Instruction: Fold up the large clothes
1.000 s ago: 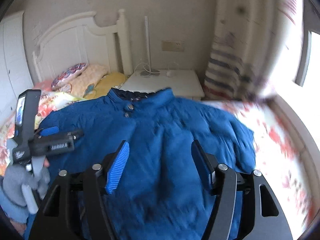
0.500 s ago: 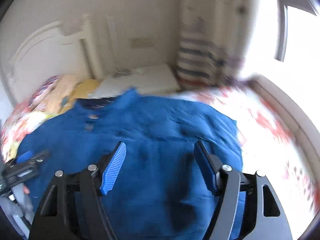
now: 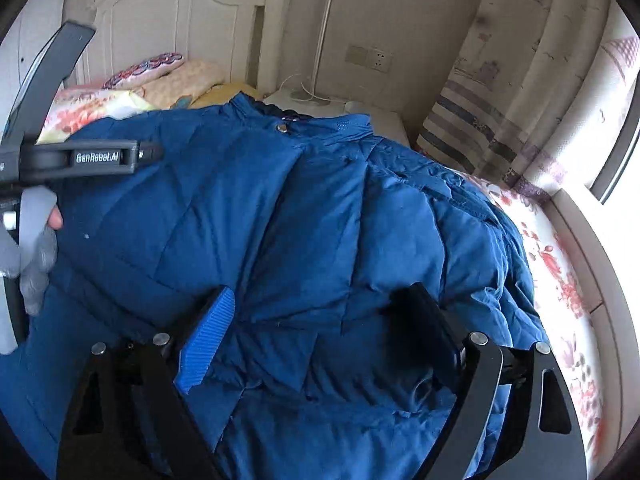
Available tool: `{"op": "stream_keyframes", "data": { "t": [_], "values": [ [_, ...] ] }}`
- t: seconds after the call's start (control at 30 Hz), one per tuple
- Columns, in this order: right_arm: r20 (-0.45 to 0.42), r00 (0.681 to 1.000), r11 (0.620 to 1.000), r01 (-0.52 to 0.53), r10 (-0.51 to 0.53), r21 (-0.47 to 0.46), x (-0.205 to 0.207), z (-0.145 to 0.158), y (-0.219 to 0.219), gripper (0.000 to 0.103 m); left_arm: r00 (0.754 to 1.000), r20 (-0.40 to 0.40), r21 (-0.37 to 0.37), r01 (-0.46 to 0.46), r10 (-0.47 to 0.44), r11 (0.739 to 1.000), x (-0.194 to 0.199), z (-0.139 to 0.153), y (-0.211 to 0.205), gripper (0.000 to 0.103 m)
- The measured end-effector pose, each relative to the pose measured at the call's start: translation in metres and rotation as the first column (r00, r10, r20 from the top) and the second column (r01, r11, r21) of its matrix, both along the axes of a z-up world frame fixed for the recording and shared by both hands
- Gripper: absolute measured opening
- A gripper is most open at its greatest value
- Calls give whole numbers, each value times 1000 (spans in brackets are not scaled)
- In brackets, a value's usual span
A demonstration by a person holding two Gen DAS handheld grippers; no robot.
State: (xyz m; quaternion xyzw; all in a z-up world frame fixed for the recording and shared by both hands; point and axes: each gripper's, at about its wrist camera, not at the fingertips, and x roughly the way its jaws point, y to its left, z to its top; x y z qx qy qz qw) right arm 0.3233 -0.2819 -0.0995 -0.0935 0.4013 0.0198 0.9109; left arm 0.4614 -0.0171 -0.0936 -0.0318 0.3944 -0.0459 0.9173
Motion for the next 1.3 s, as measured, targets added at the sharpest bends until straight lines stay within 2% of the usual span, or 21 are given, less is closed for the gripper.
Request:
{"op": "stream_keyframes", "data": {
  "t": [0.13,0.17,0.2,0.27,0.33,0.4,0.5,0.57,0.6,0.63,0.7,0.73,0.8,0.87,0.97,1.03,1.07,1.1,1.13,1.23,1.3],
  "values": [
    [-4,1000,1000,-1,1,12,-1,-1,-3,84,1000,-1,-7,9,-9,1000,-7,4,1,100],
    [-6,1000,1000,-3,3,22,1,-1,-6,85,1000,5,8,4,-4,1000,-12,8,0,95],
    [-6,1000,999,-5,5,36,-2,1,-7,85,1000,21,14,9,-10,1000,-23,15,-1,91],
    [-2,1000,997,-25,25,75,-1,2,-14,87,995,56,-44,80,-77,996,-59,33,-2,92],
    [-2,999,991,-42,43,128,-2,6,-20,87,992,77,-23,99,-97,995,-94,43,-4,93],
    [-5,999,986,-33,34,164,-7,14,-22,86,994,51,9,98,-98,995,-121,40,-5,95],
    [-1,999,974,-46,48,223,-35,34,-21,86,996,-7,-7,91,-91,996,-159,19,7,95],
    [-12,994,977,-101,105,186,-56,39,-11,86,993,-77,8,91,-91,996,-168,-2,14,96],
    [-47,989,982,-132,140,137,-65,33,-2,86,989,-114,2,93,-92,996,-166,-11,17,96],
    [-85,984,985,-149,156,86,-71,23,6,86,990,-105,-4,96,-95,995,-167,-10,17,98],
    [-173,972,988,-156,157,18,-74,-5,13,88,988,-122,35,98,-93,995,-163,-13,11,101],
    [-149,978,988,-138,147,63,-77,-7,7,89,988,-127,89,97,-86,991,-162,-16,4,101],
    [-169,977,990,-117,129,81,-77,-5,3,89,989,-123,120,96,-81,988,-161,-16,0,101],
    [-163,983,995,-72,84,75,-79,3,-3,89,989,-128,86,89,-78,992,-162,-14,7,101],
    [-104,994,997,42,-35,69,-93,19,-35,89,998,-64,75,-19,24,997,-178,1,35,100],
    [-128,984,989,134,-126,61,-97,13,-65,90,994,-92,35,-53,56,998,-180,-1,58,100],
    [-165,975,985,162,-149,66,-98,4,-76,91,989,-134,18,-52,54,998,-176,-9,69,100],
    [-184,972,980,168,-146,111,-100,-5,-87,92,989,-147,7,-36,37,999,-175,-13,74,100],
    [-160,978,974,160,-134,163,-105,-6,-93,92,989,-141,8,-31,32,999,-175,-11,73,100],
    [-135,981,981,156,-140,116,-113,1,-83,92,991,-120,82,-53,62,995,-177,-9,66,100],
    [-87,986,984,148,-140,94,-127,12,-72,91,994,-45,120,-90,96,989,-191,0,62,97]
  ]
}}
